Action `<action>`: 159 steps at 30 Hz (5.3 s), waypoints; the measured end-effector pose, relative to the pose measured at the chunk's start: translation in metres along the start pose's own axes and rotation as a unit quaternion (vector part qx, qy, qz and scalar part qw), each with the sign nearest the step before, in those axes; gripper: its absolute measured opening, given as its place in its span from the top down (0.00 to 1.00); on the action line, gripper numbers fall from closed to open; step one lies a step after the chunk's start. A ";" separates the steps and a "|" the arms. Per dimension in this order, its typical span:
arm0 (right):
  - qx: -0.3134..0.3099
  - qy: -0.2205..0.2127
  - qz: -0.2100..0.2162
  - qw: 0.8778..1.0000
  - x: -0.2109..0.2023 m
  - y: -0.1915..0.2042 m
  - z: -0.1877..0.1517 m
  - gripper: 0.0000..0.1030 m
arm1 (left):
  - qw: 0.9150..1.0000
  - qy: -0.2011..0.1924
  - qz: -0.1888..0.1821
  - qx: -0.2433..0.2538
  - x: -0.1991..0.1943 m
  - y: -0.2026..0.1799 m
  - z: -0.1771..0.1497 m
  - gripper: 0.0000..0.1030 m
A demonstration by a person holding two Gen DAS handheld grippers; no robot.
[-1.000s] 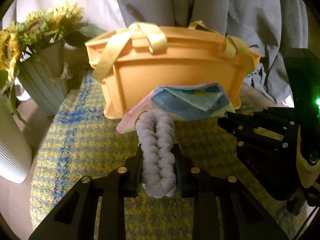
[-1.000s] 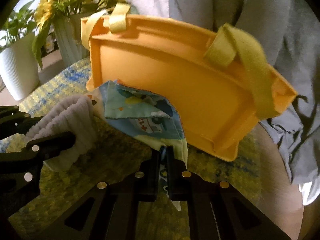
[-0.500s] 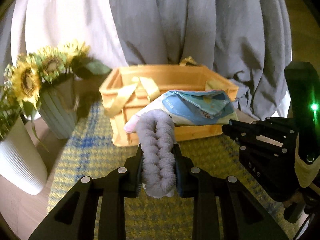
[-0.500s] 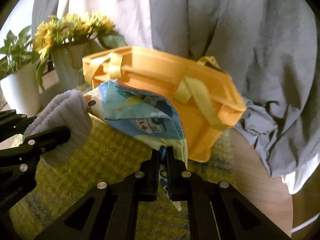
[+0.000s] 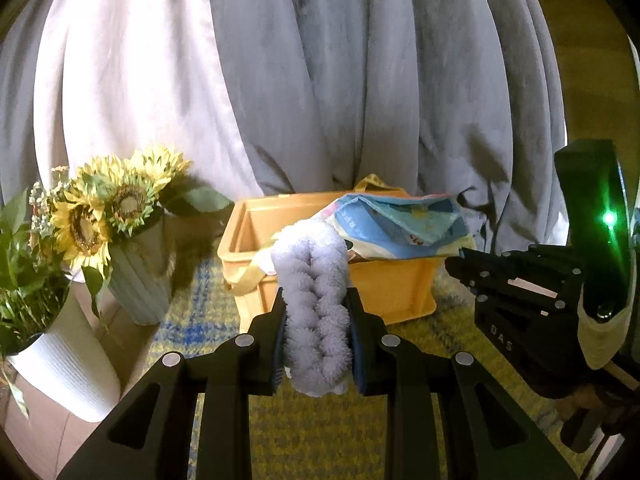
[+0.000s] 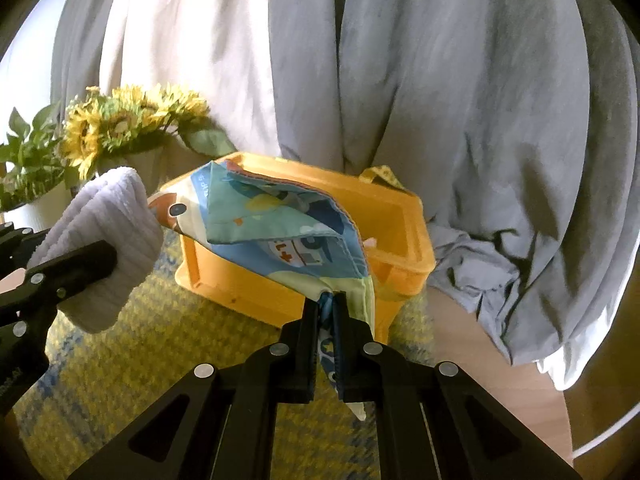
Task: Organize soft objects
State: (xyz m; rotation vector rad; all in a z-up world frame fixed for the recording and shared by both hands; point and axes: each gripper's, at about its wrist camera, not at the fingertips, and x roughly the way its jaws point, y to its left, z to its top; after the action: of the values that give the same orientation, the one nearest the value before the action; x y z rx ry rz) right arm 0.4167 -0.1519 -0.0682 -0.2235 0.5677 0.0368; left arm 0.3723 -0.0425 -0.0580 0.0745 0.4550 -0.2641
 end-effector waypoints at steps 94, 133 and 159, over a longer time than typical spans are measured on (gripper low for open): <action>0.103 -0.038 -0.039 0.993 0.012 -0.043 0.074 0.27 | 0.994 -0.046 0.092 0.023 0.044 0.032 0.086 0.17; 0.128 -0.115 -0.083 0.982 -0.257 0.003 -0.030 0.06 | 0.991 -0.083 0.106 0.008 -0.218 0.003 -0.011 0.00; 0.151 -0.105 -0.067 0.981 -0.375 0.011 -0.106 0.06 | 0.989 -0.087 0.117 0.025 -0.340 -0.034 -0.067 0.00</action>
State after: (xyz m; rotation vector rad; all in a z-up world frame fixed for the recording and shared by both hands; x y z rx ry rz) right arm 0.0429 -0.1544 0.0442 0.0380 0.3408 -0.1539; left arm 0.0404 0.0133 0.0320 0.1521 0.2629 -0.0511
